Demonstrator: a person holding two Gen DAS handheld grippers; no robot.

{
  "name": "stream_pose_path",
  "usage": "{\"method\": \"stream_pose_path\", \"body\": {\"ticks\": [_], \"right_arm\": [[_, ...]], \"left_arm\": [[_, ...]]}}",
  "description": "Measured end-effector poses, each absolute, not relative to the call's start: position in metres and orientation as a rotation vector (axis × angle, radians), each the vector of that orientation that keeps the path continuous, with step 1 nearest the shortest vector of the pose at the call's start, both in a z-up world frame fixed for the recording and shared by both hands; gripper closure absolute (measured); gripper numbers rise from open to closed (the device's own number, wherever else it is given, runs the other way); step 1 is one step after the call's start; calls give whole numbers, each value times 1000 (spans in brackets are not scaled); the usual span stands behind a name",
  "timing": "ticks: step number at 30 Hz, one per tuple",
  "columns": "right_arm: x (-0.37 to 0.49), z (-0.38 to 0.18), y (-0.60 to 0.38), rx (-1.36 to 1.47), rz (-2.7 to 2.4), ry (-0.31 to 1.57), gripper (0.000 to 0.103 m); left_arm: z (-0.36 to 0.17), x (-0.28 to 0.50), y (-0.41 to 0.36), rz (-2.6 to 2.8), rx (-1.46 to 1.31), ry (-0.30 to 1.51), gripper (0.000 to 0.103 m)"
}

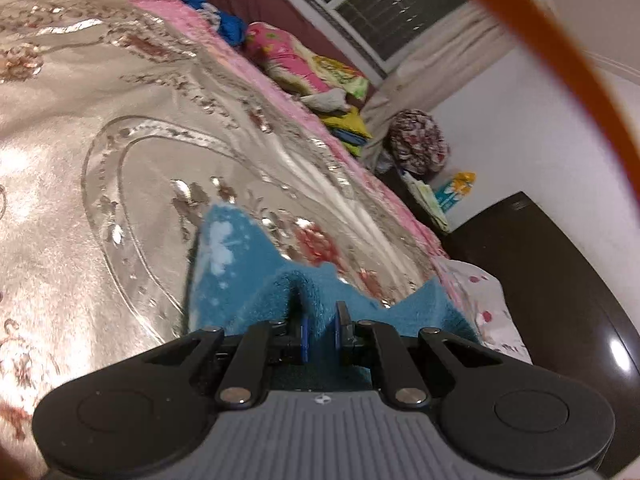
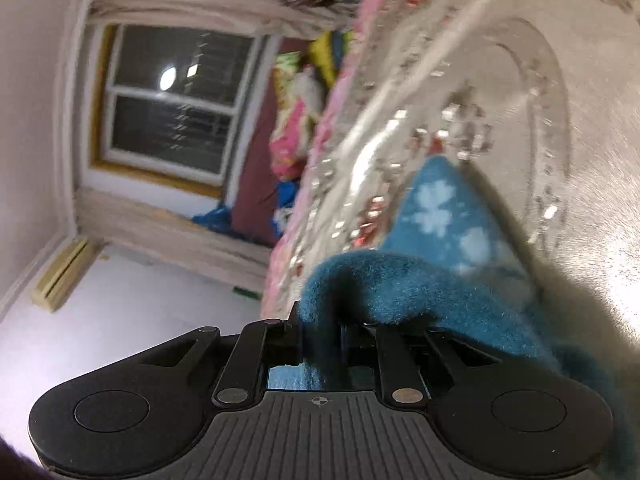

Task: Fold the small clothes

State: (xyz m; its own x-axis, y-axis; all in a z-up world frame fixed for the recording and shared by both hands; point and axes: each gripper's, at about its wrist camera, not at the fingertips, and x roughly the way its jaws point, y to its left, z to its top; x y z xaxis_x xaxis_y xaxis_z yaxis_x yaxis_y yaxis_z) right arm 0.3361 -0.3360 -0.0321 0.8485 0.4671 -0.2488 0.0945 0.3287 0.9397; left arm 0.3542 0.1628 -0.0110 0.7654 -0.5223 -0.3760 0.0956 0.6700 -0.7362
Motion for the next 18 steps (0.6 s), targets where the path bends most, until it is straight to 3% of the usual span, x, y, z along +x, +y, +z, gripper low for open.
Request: {"method": "stream_pose_path", "body": {"ticks": [12, 18], "right_arm": [[359, -44, -333, 1264, 225, 588, 73], [362, -45, -338, 1303, 246, 578, 65]], "left_arm": [[-21, 375, 164, -310, -816, 673, 85], [-18, 380, 171, -305, -895, 701, 78]]}}
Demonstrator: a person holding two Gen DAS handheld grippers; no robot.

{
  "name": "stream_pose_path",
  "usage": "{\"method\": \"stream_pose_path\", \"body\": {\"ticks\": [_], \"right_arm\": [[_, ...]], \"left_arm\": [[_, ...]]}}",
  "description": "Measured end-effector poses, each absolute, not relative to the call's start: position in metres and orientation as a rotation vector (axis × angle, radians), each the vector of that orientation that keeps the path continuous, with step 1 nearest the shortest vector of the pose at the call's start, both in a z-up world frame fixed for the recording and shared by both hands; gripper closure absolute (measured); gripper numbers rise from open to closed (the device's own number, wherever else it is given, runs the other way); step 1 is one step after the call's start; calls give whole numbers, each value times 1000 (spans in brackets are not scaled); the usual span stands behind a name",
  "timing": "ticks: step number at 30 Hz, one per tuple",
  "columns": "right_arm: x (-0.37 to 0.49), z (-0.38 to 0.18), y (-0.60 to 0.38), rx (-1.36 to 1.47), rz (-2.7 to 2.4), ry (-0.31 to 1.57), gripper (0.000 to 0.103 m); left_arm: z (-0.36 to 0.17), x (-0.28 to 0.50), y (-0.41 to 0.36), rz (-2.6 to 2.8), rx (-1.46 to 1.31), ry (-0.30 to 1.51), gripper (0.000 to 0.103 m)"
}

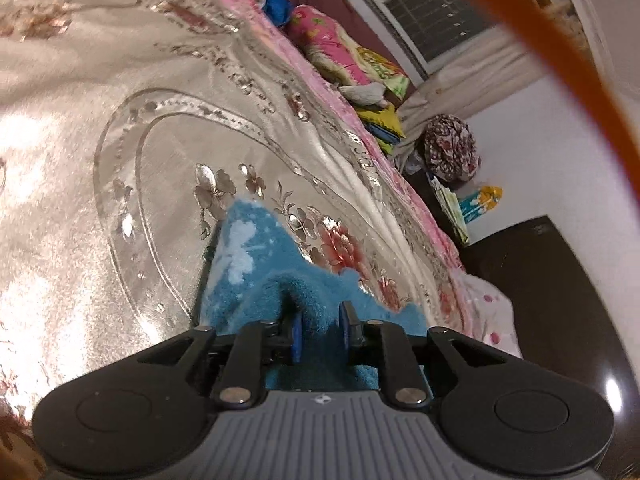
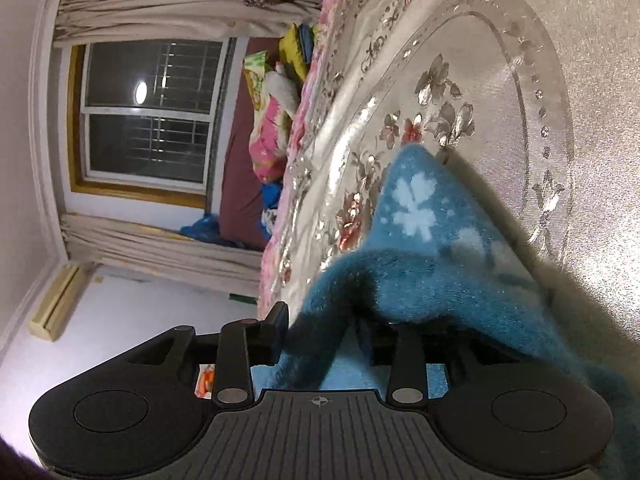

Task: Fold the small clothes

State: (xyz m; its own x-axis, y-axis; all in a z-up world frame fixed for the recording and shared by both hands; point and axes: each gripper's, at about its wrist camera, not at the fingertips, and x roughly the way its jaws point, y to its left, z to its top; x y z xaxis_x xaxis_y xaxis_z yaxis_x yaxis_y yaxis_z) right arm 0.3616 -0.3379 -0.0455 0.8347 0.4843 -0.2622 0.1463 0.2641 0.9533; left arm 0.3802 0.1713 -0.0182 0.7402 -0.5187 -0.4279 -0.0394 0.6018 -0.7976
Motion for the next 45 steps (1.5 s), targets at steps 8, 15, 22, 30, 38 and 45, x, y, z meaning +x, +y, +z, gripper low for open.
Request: {"method": "stream_pose_path", "body": {"ticks": [8, 15, 22, 30, 38, 45], "right_arm": [[369, -44, -342, 1322, 262, 580, 57], [367, -45, -348, 1353, 302, 563, 48], [363, -27, -349, 1285, 345, 506, 33], [349, 6, -335, 893, 190, 549, 33], [353, 15, -299, 507, 60, 608, 46], [372, 19, -284, 326, 13, 613, 48]], "left_arm": [[-11, 382, 169, -299, -871, 709, 73], [-7, 387, 176, -298, -923, 685, 67], [-1, 386, 182, -245, -890, 642, 57], [13, 364, 175, -177, -715, 621, 51], [13, 340, 135, -151, -418, 627, 47], [13, 339, 124, -139, -316, 627, 46]]}}
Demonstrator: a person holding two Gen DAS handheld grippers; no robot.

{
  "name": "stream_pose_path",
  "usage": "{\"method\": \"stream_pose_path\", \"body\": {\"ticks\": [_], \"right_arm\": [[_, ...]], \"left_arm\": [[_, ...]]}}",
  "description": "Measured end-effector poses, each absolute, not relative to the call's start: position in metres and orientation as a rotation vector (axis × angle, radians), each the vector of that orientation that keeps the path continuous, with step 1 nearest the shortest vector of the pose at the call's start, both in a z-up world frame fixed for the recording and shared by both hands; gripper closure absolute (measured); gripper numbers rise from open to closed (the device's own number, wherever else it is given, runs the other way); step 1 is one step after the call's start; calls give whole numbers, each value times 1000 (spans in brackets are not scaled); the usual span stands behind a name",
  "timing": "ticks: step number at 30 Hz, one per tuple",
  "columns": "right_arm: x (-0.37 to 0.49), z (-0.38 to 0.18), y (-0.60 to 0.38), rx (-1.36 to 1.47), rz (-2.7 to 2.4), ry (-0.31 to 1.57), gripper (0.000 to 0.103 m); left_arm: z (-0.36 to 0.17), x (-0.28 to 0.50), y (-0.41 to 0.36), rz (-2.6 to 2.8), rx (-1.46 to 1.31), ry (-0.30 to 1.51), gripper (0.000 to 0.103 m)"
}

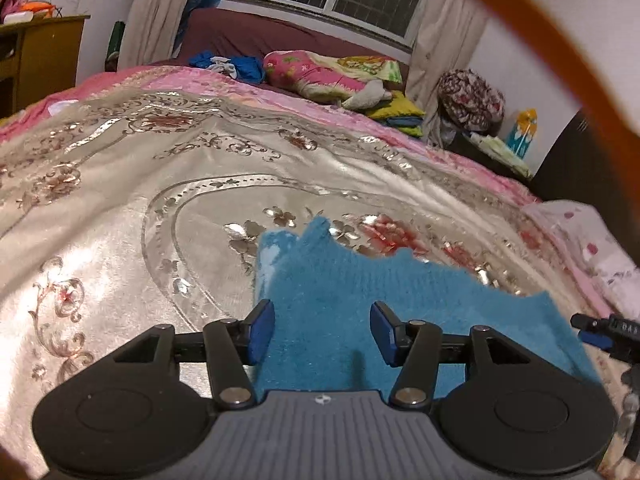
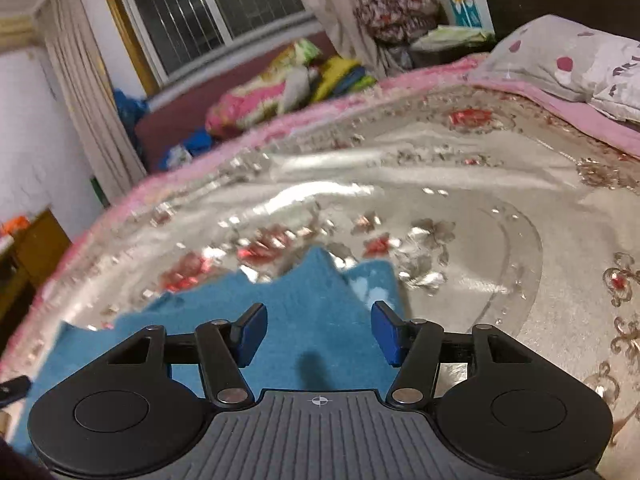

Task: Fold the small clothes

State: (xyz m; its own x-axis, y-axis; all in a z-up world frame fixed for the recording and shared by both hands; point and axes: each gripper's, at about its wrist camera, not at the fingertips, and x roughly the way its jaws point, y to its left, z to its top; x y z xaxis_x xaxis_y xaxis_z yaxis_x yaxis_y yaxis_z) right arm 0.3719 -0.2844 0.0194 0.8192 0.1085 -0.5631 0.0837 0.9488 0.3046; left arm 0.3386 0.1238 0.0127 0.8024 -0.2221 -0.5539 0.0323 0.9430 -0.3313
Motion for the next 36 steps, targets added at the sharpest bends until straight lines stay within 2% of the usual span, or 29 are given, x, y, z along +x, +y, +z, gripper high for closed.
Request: {"method": "stream_pose_path", "body": {"ticks": [2, 4, 7, 16, 20, 29, 36], "right_arm": [[384, 14, -278, 267, -1, 659, 59], [391, 8, -275, 231, -19, 700, 80], [390, 9, -278, 239, -4, 703, 91], [393, 27, -277, 290, -32, 609, 95], [405, 10, -271, 211, -88, 672, 95], [397, 22, -268, 219, -93, 637, 85], [403, 20, -260, 125, -141, 707, 85]], "left_arm": [[11, 340, 122, -127, -302, 634, 46], [8, 341, 120, -108, -277, 638, 46], [4, 342, 122, -90, -267, 654, 46], [1, 324, 125, -59, -256, 626, 46], [-10, 316, 128, -55, -288, 655, 44], [-1, 287, 132, -31, -278, 642, 44], [-12, 269, 137, -20, -335, 682, 43]]}}
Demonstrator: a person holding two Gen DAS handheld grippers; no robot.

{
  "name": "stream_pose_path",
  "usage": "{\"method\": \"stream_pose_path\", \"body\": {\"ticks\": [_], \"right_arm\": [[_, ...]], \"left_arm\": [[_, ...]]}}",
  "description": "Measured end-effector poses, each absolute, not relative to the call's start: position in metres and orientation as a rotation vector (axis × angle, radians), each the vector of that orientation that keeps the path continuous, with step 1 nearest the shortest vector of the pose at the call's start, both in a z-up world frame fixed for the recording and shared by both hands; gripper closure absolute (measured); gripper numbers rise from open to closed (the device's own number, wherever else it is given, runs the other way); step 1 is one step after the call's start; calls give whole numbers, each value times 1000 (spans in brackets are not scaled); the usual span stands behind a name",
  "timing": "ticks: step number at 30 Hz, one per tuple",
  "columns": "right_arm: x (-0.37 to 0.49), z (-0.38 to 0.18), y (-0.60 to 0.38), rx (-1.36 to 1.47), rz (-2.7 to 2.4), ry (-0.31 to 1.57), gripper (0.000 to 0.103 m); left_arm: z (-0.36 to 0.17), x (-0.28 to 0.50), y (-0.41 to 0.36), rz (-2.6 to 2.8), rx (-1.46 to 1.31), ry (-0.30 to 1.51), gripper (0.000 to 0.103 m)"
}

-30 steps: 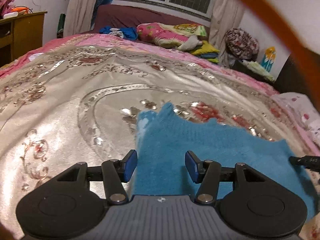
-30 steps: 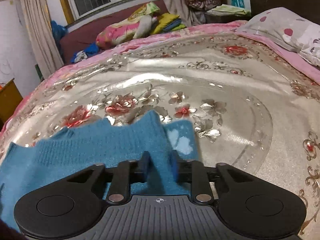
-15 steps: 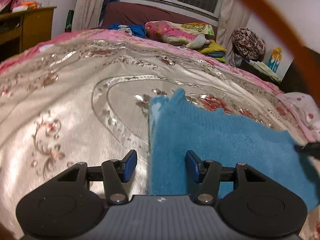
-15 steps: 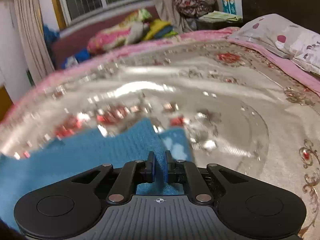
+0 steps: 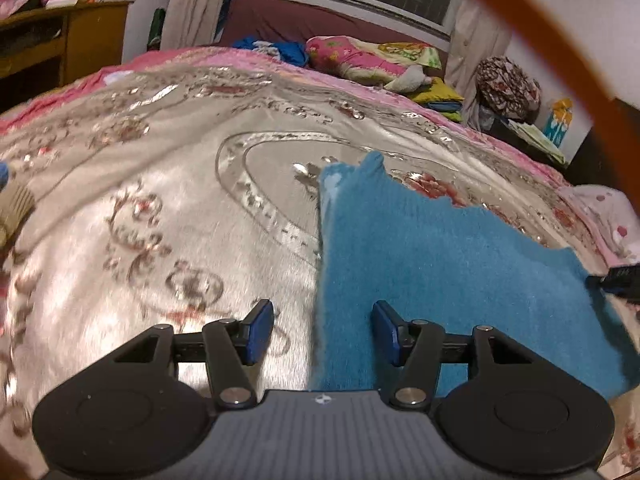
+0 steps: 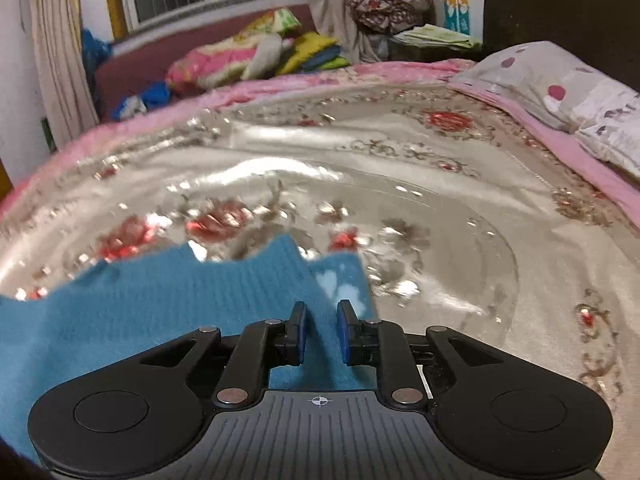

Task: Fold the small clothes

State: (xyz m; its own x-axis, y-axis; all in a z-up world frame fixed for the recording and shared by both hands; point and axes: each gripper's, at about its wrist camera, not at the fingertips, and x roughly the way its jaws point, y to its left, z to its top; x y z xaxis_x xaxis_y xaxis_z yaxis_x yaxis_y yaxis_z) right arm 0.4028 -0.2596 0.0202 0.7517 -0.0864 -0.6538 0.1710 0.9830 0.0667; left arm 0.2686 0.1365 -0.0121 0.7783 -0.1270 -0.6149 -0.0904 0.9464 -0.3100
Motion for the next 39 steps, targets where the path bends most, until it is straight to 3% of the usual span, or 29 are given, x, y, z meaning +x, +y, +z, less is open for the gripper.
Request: {"method": "stream_pose_path", "body": {"ticks": [8, 26, 31, 39], "right_arm": [[384, 49, -221, 100, -90, 632, 83], [396, 27, -19, 52, 371, 823, 82], [407, 18, 2, 68, 384, 868, 72], [414, 24, 21, 124, 411, 889, 69]], "left_arm": [[-9, 252, 143, -26, -389, 682, 44], [-20, 240, 149, -113, -434, 717, 44], [-23, 238, 149, -168, -458, 740, 44], [-27, 235, 143, -227, -466, 759, 44]]}}
